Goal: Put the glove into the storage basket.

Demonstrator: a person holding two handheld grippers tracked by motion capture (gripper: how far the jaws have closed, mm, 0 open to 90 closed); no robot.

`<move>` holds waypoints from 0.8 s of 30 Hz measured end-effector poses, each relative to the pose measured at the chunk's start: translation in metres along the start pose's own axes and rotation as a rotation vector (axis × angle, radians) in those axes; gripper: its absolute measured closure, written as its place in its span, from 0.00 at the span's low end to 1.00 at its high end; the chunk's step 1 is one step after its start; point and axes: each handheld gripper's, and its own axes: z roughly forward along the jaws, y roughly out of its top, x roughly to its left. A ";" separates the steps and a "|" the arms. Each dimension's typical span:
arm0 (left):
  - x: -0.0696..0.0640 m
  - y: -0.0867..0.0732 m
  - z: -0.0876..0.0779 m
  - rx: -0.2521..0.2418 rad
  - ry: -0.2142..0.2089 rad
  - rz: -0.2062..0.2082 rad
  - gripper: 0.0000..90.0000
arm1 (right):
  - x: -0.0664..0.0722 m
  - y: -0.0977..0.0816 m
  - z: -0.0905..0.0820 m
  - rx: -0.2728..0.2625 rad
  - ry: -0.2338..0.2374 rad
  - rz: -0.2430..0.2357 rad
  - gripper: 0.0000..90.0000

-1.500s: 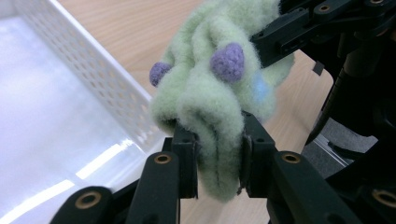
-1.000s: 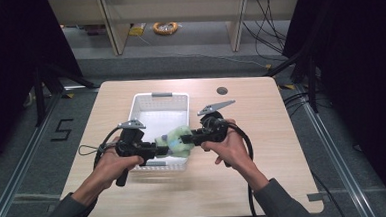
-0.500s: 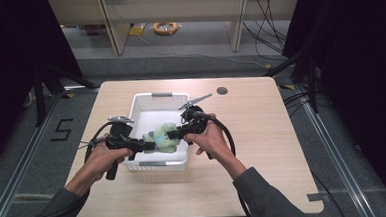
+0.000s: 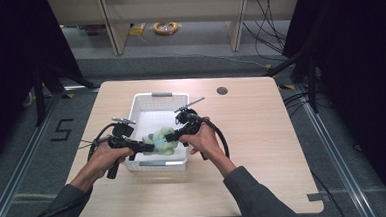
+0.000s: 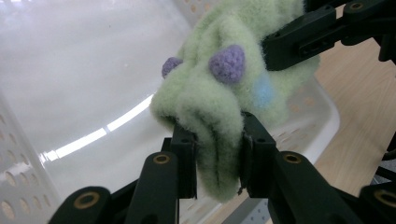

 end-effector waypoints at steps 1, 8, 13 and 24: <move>0.001 -0.001 0.003 0.014 0.022 -0.001 0.79 | -0.001 -0.001 0.003 0.012 -0.008 0.011 0.82; 0.007 -0.003 0.011 0.038 0.027 -0.006 0.79 | -0.004 -0.002 0.012 0.038 -0.026 0.026 0.82; 0.010 -0.005 0.015 0.056 0.035 -0.005 0.78 | -0.005 -0.004 0.019 0.058 -0.027 0.022 0.82; 0.015 -0.008 0.022 0.088 0.045 -0.021 0.76 | -0.005 -0.006 0.030 0.092 -0.053 0.035 0.81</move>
